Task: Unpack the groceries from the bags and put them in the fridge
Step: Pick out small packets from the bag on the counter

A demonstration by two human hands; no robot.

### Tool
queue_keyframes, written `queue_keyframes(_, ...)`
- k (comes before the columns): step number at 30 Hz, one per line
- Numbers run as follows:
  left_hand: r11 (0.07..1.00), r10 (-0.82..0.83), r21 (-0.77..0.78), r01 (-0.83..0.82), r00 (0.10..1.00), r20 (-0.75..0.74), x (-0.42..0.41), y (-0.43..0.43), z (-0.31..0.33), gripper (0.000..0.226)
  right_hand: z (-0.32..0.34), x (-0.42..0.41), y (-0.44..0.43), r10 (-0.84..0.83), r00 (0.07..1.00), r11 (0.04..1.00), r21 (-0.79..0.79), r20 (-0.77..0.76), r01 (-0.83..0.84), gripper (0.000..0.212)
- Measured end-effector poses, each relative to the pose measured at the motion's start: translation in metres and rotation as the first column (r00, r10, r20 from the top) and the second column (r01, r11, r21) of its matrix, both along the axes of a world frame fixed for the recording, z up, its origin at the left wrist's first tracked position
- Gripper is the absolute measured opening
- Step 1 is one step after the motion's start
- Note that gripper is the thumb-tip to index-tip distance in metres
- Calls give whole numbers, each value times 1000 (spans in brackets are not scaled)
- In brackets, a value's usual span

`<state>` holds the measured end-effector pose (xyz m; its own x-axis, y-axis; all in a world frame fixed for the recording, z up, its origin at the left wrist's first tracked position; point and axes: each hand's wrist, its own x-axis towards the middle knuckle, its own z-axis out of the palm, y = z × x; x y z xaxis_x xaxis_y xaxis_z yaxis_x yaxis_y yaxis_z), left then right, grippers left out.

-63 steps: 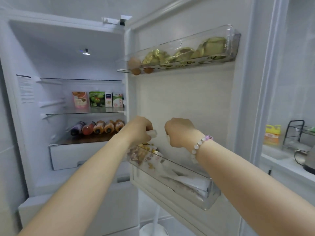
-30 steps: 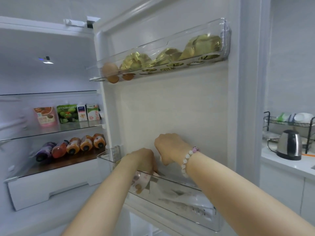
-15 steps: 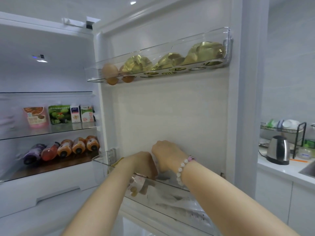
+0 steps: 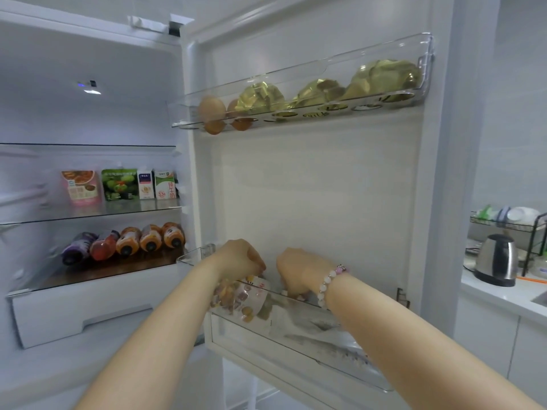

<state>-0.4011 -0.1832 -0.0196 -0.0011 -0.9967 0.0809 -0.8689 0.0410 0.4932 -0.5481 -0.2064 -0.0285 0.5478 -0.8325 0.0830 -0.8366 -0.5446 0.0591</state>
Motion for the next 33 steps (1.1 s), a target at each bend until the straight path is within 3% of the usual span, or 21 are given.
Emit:
queue_keyframes(4,1000,-9,13,9,1000,6,-3,4,-3,22,1,-3,-1,-41,999,998,50,-1,41,18)
queue_keyframes(7,1000,-11,19,10,1000,20,-6,8,-6,23,5,-8,1,-87,996,989,119,-36,91,30)
queue_keyframes(11,1000,-5,-10,5,1000,13,-8,13,-6,23,9,-11,4,-92,993,984,146,-69,101,13)
queue_keyframes(14,999,-18,-44,18,1000,7,-10,17,-4,23,15,-10,3,-82,996,988,133,-19,84,16)
queue_keyframes(17,997,-29,-68,30,999,19,-12,23,-1,23,25,-10,6,-102,992,985,131,-69,110,33)
queue_keyframes(21,994,-25,-107,32,997,68,-18,32,4,26,32,-20,18,-79,993,994,-82,-92,72,31)
queue_keyframes(26,955,27,-295,28,983,184,-42,43,13,33,41,-45,44,-114,990,942,-326,-79,82,37)
queue_keyframes(31,828,87,-560,39,976,197,-82,53,22,44,50,-72,80,-148,989,780,-614,1,118,33)
queue_keyframes(33,771,73,-634,52,983,171,-98,59,22,46,51,-83,90,-126,991,625,-772,50,118,32)
